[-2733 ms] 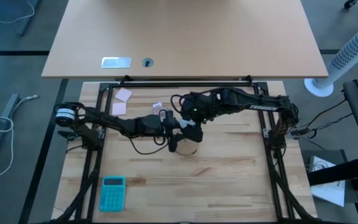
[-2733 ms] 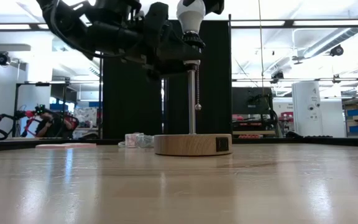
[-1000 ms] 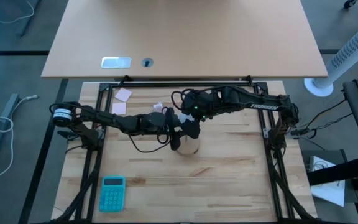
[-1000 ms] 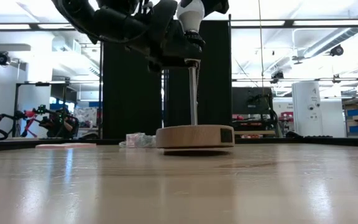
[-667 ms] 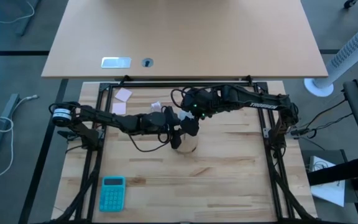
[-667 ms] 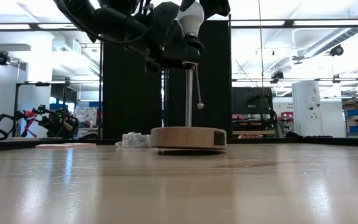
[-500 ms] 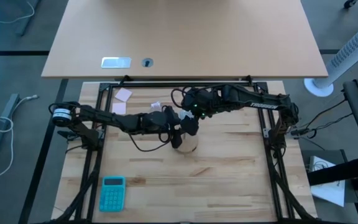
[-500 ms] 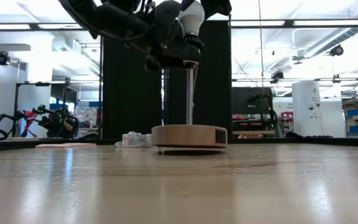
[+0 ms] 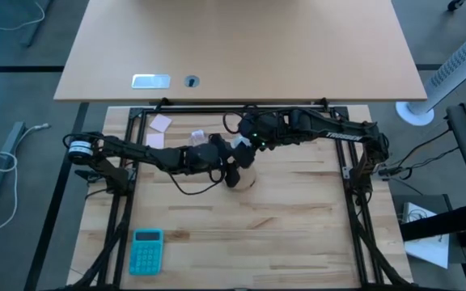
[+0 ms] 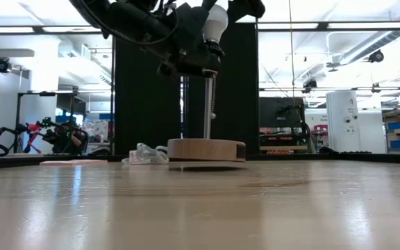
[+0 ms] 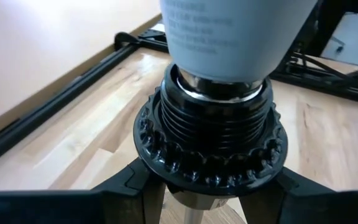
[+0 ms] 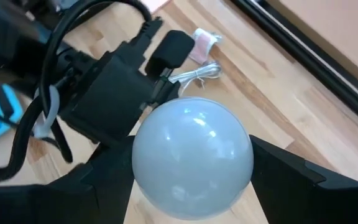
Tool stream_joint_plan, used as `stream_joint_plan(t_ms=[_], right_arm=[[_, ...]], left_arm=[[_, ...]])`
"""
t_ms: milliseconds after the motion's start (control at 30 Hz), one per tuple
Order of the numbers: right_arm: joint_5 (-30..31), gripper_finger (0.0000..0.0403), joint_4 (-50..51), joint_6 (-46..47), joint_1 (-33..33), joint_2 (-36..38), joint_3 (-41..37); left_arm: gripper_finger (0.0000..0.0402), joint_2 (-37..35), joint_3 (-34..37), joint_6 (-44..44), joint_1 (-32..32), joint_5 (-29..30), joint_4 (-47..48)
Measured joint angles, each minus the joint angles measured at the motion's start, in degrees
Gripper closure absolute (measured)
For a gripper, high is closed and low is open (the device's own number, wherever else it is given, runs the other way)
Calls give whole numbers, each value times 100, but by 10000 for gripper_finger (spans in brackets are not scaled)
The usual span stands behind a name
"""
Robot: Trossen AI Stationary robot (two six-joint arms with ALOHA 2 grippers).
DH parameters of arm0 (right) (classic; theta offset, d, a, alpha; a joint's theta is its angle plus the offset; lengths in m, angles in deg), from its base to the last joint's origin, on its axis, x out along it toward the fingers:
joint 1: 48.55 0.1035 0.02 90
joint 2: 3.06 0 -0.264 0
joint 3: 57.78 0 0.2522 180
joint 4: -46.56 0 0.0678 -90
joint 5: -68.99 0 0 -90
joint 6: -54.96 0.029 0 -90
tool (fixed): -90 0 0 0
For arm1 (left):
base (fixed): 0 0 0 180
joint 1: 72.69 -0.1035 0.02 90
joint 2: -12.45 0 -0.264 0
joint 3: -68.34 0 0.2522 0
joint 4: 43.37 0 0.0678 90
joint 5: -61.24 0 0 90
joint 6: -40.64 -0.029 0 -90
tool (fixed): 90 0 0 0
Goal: Screw lightbulb
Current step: Insert the lightbulb into the lamp
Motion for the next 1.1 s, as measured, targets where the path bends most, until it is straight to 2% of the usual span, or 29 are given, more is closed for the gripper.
stream_joint_plan(t_ms=[167, 333, 567, 867, 1100], right_arm=[[107, 127, 0, 219, -22, 0, 0], [91, 130, 9, 233, -39, 0, 0], [61, 129, 31, 313, -104, 0, 0], [102, 132, 3, 1014, -163, -4, -2], [94, 132, -38, 1457, -190, -2, -4]], left_arm=[[248, 0, -2, 10, -6, 170, 8], [248, 7, -366, 90, -6, 184, 794], [248, 85, -692, 202, -8, 213, 1419], [248, 85, -1024, 249, -6, 678, 2138], [248, 87, -1056, 202, -21, 742, 2240]])
